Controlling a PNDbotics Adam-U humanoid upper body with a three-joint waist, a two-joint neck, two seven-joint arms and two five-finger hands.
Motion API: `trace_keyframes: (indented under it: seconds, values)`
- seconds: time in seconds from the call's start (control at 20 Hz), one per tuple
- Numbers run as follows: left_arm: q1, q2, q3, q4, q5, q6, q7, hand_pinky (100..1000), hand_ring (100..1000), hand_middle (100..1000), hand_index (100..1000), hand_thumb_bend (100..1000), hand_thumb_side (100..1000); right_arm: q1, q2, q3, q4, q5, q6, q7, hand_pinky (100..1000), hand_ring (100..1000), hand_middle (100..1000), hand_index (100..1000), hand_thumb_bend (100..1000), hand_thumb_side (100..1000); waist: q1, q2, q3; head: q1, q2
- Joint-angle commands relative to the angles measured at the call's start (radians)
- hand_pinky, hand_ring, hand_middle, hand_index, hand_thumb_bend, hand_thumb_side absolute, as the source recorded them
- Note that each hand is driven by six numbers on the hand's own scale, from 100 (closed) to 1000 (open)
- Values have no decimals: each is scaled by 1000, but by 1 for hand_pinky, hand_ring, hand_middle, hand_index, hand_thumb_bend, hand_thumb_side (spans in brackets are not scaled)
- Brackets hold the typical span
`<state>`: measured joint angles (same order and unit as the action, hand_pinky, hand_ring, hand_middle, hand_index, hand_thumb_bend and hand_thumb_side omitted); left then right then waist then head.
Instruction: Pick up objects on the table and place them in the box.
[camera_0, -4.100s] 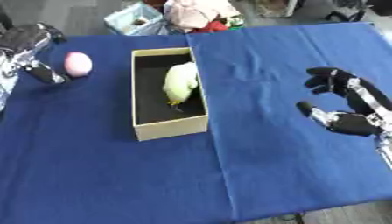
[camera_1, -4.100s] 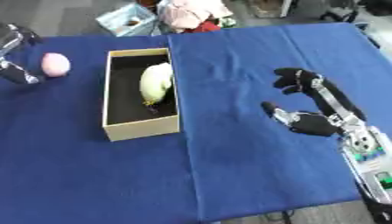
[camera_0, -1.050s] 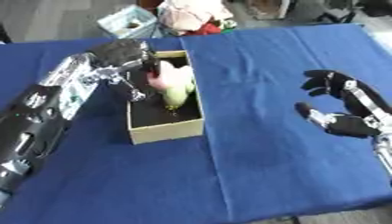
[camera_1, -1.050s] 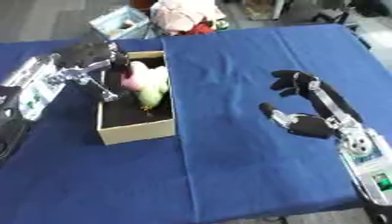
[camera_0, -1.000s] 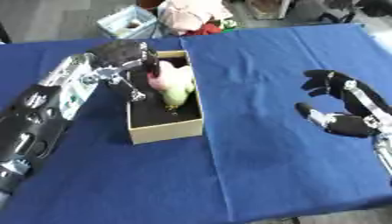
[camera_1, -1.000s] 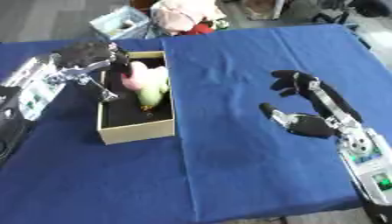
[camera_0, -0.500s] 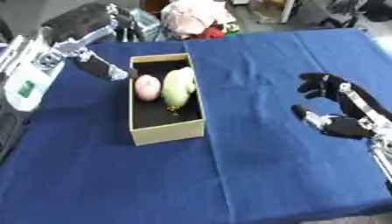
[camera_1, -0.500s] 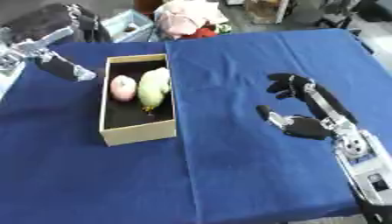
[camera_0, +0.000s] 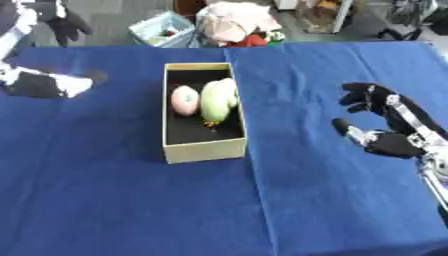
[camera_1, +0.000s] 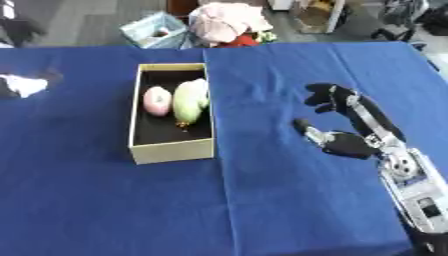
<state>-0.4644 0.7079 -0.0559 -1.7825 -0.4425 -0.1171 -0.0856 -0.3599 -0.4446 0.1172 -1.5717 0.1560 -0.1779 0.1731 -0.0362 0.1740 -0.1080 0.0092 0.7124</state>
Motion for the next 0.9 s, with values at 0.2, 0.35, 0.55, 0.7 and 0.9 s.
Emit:
trace_keyframes:
  seconds: [0.2, 0.35, 0.55, 0.7, 0.9]
  values:
    - [101, -18, 79, -60, 54, 51, 83, 562, 402, 417, 624, 447, 100, -3, -26, -13, -11, 1, 2, -9, 733, 768, 653, 863, 382, 435, -3, -21, 18, -10, 12]
    - [138, -33, 96, -64, 61, 60, 103, 559, 398, 412, 621, 432, 100, 0, -26, -15, -10, 0, 3, -12, 732, 768, 653, 863, 376, 439, -6, -22, 22, -11, 11]
    - [170, -43, 113, -70, 68, 66, 118, 559, 396, 412, 623, 446, 100, 1, -26, -16, -11, 0, 3, -13, 732, 768, 652, 863, 371, 442, -6, -21, 26, -10, 7]
    - [186, -46, 118, -70, 79, 65, 120, 559, 397, 413, 625, 459, 100, 1, -27, -16, -11, 1, 3, -14, 732, 768, 653, 863, 368, 443, -6, -22, 29, -12, 9]
    - [204, -53, 120, -67, 87, 56, 117, 559, 396, 412, 625, 455, 100, 2, -26, -16, -11, 1, 3, -15, 732, 769, 653, 863, 358, 455, -7, -23, 31, -16, 11]
